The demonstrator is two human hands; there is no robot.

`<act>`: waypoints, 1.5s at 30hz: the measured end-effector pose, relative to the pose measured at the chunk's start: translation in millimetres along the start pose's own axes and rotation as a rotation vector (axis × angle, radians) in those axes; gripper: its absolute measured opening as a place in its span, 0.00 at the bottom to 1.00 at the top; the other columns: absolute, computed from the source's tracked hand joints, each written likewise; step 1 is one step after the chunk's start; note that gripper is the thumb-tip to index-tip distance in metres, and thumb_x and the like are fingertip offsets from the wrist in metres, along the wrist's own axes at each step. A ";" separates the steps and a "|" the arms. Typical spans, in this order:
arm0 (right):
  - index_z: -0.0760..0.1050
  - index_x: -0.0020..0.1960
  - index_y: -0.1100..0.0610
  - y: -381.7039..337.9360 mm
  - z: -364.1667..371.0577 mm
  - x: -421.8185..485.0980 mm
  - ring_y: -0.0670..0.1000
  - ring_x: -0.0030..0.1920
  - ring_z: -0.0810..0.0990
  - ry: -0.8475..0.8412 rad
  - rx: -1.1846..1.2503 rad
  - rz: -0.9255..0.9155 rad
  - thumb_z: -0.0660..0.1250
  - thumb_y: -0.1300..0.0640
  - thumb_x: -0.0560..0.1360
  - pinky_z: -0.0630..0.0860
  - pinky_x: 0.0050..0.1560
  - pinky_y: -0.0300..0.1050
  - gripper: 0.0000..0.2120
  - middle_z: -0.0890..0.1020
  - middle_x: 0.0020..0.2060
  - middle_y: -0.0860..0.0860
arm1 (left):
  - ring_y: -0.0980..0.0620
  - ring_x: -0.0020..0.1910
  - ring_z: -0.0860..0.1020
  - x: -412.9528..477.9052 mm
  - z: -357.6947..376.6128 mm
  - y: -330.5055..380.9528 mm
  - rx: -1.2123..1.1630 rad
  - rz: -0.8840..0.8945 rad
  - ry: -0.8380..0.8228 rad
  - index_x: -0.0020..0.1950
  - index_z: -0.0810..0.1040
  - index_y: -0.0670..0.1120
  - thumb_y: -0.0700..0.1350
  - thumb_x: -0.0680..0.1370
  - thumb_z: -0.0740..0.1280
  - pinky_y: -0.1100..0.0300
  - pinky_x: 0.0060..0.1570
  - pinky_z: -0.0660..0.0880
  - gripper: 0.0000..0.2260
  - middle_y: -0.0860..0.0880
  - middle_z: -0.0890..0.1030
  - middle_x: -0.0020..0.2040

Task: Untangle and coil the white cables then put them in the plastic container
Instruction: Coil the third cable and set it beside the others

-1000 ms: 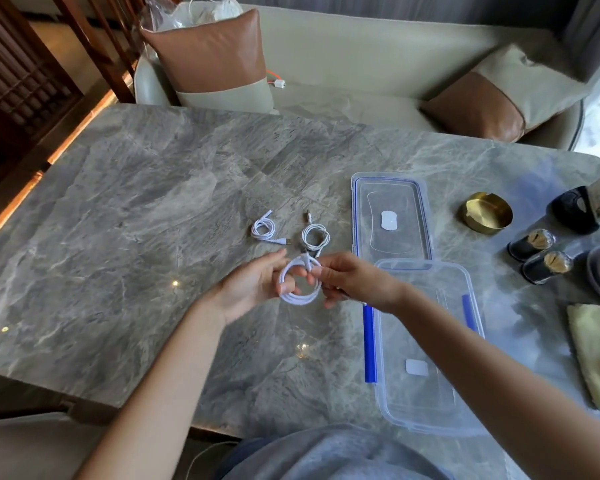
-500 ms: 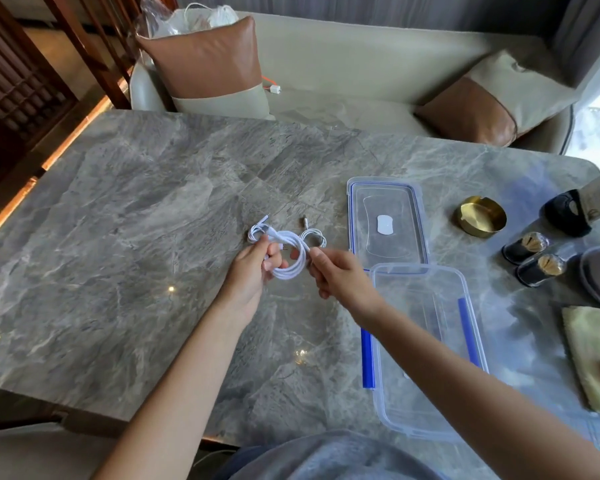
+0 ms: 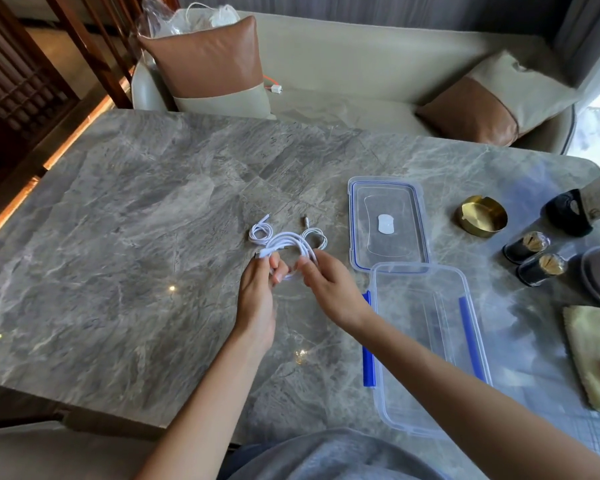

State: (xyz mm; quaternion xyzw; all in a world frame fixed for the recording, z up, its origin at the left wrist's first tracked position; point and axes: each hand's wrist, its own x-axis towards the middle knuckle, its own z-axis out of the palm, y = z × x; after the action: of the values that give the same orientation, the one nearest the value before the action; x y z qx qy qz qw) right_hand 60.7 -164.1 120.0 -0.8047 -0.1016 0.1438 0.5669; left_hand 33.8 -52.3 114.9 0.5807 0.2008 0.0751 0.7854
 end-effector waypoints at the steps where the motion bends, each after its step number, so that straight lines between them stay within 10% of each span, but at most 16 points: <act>1: 0.67 0.38 0.56 -1.7 -0.1 -1.4 0.47 0.34 0.66 -0.009 -0.038 -0.019 0.58 0.53 0.79 0.66 0.37 0.46 0.13 0.69 0.30 0.47 | 0.55 0.35 0.67 -0.7 -1.2 0.0 0.001 -0.005 -0.002 0.33 0.64 0.51 0.46 0.82 0.51 0.57 0.45 0.60 0.16 0.56 0.67 0.26; 10: 0.65 0.42 0.58 -16.2 -17.9 0.6 0.58 0.37 0.71 -0.212 -0.433 -0.114 0.54 0.54 0.81 0.69 0.41 0.52 0.11 0.74 0.36 0.55 | 0.50 0.36 0.70 10.7 -32.4 21.1 -0.242 -0.369 -0.388 0.34 0.73 0.45 0.45 0.73 0.54 0.58 0.45 0.68 0.12 0.49 0.71 0.26; 17: 0.66 0.47 0.58 -21.2 -27.3 3.5 0.59 0.44 0.75 -0.445 -0.694 -0.244 0.54 0.53 0.80 0.59 0.39 0.43 0.09 0.78 0.40 0.57 | 0.50 0.40 0.76 29.4 -41.1 52.4 0.559 -0.415 -0.752 0.38 0.73 0.45 0.52 0.81 0.49 0.69 0.43 0.73 0.20 0.53 0.68 0.22; 23: 0.65 0.39 0.50 -16.8 -30.2 12.3 0.49 0.34 0.69 -0.253 -0.421 -0.187 0.56 0.51 0.80 0.67 0.40 0.48 0.11 0.70 0.30 0.44 | 0.51 0.37 0.70 24.1 -27.3 40.8 0.294 -0.322 -0.526 0.35 0.66 0.46 0.47 0.82 0.51 0.62 0.42 0.65 0.16 0.55 0.65 0.23; 29: 0.71 0.44 0.64 7.6 -8.0 6.5 0.46 0.30 0.67 0.041 0.051 -0.012 0.54 0.57 0.81 0.65 0.35 0.44 0.13 0.69 0.27 0.43 | 0.53 0.36 0.72 10.9 -11.0 15.8 0.027 -0.273 -0.282 0.35 0.66 0.47 0.46 0.82 0.50 0.62 0.43 0.67 0.16 0.56 0.66 0.22; 36: 0.72 0.36 0.52 13.6 -1.0 -1.0 0.42 0.22 0.63 -0.092 0.335 0.127 0.56 0.54 0.81 0.63 0.23 0.35 0.15 0.68 0.20 0.42 | 0.55 0.36 0.73 0.4 -12.2 5.2 -0.223 -0.299 -0.228 0.35 0.65 0.48 0.50 0.82 0.51 0.60 0.48 0.68 0.16 0.55 0.65 0.24; 45: 0.68 0.37 0.56 8.7 -16.6 0.5 0.40 0.23 0.62 -0.302 0.357 0.156 0.57 0.53 0.81 0.61 0.24 0.32 0.15 0.68 0.21 0.40 | 0.56 0.36 0.80 2.4 -27.0 21.2 0.027 -0.349 -0.343 0.40 0.70 0.46 0.47 0.82 0.49 0.60 0.49 0.68 0.15 0.55 0.67 0.24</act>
State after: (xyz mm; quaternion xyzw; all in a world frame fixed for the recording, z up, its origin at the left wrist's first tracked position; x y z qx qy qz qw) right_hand 66.9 -181.5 117.0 -0.6665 -0.0959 0.3216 0.6657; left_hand 27.6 -21.0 127.7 0.5521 0.1625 -0.1641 0.8012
